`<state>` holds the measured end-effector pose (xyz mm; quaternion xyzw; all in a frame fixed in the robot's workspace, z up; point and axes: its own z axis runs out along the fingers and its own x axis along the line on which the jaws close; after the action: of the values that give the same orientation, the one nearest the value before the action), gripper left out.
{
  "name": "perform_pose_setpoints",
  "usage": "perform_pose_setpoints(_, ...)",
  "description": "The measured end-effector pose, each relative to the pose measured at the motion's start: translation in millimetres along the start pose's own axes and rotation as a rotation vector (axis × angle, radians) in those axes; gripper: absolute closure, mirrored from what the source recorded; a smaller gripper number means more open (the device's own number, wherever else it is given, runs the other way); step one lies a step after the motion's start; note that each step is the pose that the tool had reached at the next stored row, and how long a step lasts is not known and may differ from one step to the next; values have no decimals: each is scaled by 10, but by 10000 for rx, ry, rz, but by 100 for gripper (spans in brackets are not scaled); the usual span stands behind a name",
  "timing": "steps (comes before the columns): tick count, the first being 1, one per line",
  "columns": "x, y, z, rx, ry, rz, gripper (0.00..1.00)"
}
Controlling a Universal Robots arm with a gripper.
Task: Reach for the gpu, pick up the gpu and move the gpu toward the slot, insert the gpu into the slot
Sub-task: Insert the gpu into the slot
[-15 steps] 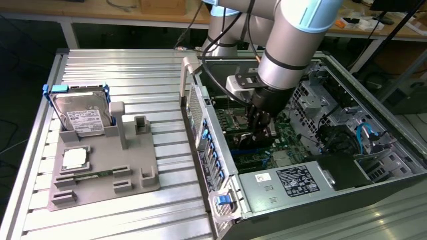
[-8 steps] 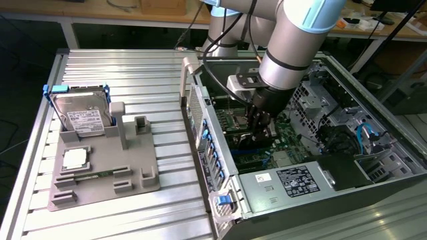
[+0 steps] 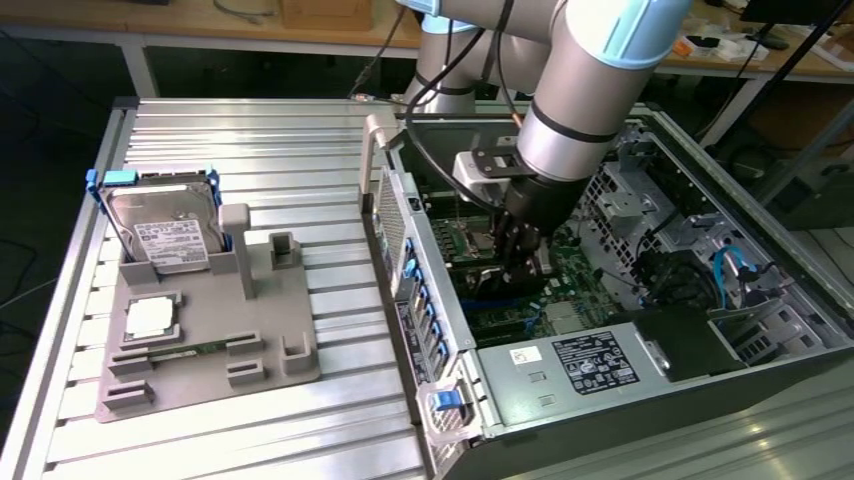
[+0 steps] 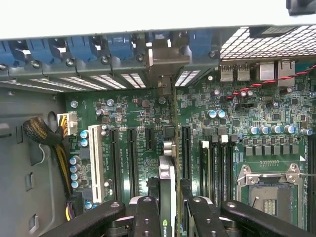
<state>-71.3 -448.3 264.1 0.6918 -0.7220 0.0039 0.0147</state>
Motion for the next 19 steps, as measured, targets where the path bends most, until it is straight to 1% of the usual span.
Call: perform_pose_setpoints(19,-2,-1,62,0,-1,4,73)
